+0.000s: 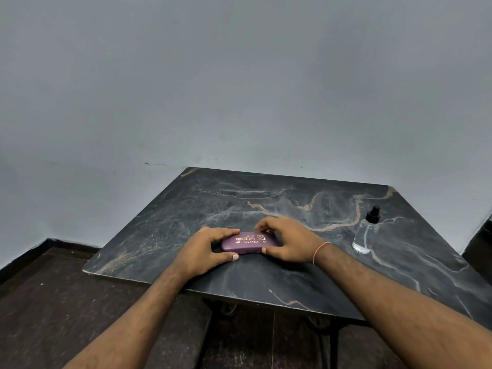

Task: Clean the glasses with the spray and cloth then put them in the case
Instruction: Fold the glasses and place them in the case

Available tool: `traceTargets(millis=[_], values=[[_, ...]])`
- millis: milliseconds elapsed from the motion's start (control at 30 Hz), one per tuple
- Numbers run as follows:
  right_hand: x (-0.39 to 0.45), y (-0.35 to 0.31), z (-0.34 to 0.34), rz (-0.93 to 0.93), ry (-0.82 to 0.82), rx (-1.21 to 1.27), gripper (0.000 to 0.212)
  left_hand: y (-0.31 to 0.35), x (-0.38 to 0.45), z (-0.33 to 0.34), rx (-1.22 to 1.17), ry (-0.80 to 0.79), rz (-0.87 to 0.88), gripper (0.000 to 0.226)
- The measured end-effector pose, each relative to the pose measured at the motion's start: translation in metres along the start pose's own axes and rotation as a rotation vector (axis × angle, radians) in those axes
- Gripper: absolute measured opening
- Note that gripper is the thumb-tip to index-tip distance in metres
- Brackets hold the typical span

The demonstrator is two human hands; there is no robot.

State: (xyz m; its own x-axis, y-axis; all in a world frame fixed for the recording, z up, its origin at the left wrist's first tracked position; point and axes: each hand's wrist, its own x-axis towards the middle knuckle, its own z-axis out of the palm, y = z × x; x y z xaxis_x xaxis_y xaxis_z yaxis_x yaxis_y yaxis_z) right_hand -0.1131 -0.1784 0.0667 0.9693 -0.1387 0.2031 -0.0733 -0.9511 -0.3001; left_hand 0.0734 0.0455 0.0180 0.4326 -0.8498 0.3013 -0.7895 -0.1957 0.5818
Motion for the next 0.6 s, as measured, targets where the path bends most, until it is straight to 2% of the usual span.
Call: traceTargets(millis=[267,433,600], values=[[-0.072,0.018,-0.012,0.153,0.115,0.171,0.056,0.037,0.007,0.038,0.054,-0.059,0.011,0.082],[-0.122,0.026,-0.008,0.247,0.252,0.245,0.065,0.059,0.006,0.059,0.072,-0.094,0.046,0.078],[-0.148,0.027,-0.006,0.301,0.274,0.32,0.071,0.076,0.003,0.065,0.052,-0.137,0.037,0.082]])
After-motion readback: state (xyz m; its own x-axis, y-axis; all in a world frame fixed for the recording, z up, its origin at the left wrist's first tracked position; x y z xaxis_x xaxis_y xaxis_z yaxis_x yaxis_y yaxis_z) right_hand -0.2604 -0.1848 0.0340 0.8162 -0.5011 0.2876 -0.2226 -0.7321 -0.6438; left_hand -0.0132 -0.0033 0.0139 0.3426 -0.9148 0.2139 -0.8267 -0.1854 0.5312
